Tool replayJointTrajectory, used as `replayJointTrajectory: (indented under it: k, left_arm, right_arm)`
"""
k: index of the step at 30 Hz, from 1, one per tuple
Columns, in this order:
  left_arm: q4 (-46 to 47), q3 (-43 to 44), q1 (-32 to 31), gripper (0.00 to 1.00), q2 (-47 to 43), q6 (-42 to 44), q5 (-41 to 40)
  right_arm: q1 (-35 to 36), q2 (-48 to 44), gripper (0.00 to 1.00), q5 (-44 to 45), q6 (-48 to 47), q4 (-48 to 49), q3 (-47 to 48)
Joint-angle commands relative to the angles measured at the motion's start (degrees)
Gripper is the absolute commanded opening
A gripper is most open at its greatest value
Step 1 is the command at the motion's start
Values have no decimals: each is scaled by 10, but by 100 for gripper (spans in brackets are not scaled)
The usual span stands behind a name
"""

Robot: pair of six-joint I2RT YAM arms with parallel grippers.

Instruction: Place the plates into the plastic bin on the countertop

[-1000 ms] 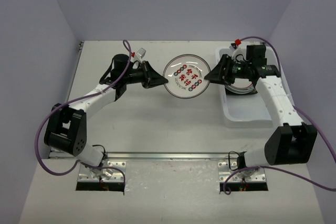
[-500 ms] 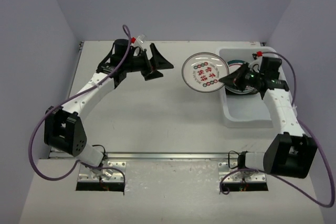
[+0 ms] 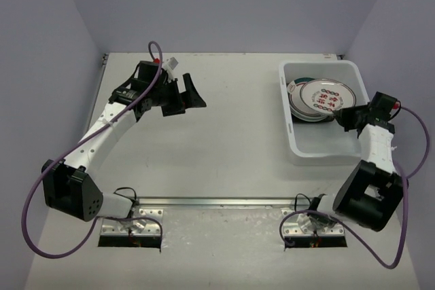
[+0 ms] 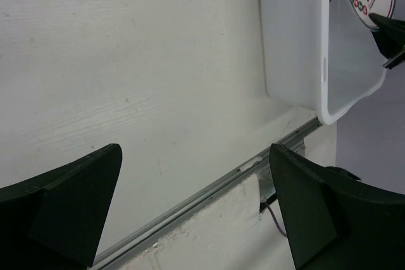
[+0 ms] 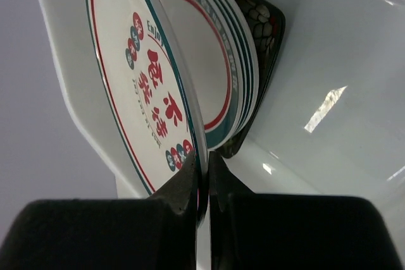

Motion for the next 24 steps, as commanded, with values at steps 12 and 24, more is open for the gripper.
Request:
replayJointTrajectory:
  k: [12,24]
  left_arm:
    - [-59,19,55,100,-20,98,-20]
    - [-90,82,80,100,10,97,-114]
  right_arm:
    - [79,139,99,0,-81,-32,137]
    - [80,68,99,-9,-244,-176,154]
